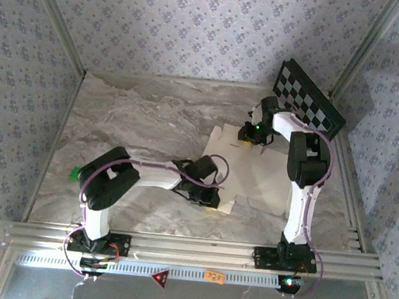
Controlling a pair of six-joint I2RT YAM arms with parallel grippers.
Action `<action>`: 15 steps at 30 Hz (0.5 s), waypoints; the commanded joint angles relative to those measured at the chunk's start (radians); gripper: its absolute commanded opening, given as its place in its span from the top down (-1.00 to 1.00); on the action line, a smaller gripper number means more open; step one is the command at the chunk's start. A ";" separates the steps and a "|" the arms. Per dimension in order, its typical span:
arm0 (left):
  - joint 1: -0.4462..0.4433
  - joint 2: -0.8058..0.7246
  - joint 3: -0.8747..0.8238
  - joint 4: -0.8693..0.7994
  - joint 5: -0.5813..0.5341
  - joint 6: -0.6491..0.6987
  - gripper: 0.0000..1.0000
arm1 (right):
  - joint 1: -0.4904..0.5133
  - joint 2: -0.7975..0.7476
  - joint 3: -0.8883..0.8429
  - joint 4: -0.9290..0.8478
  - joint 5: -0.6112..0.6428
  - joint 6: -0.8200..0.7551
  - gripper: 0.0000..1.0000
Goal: Fold the paper box
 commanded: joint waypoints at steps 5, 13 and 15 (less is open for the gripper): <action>0.218 -0.057 -0.038 -0.175 -0.113 0.153 0.75 | -0.009 -0.103 -0.161 -0.071 0.012 0.025 0.49; 0.448 -0.041 0.033 -0.307 -0.123 0.316 0.75 | 0.051 -0.221 -0.329 0.006 -0.065 0.085 0.49; 0.497 -0.041 0.048 -0.328 -0.128 0.345 0.75 | 0.077 -0.252 -0.371 0.049 -0.073 0.114 0.49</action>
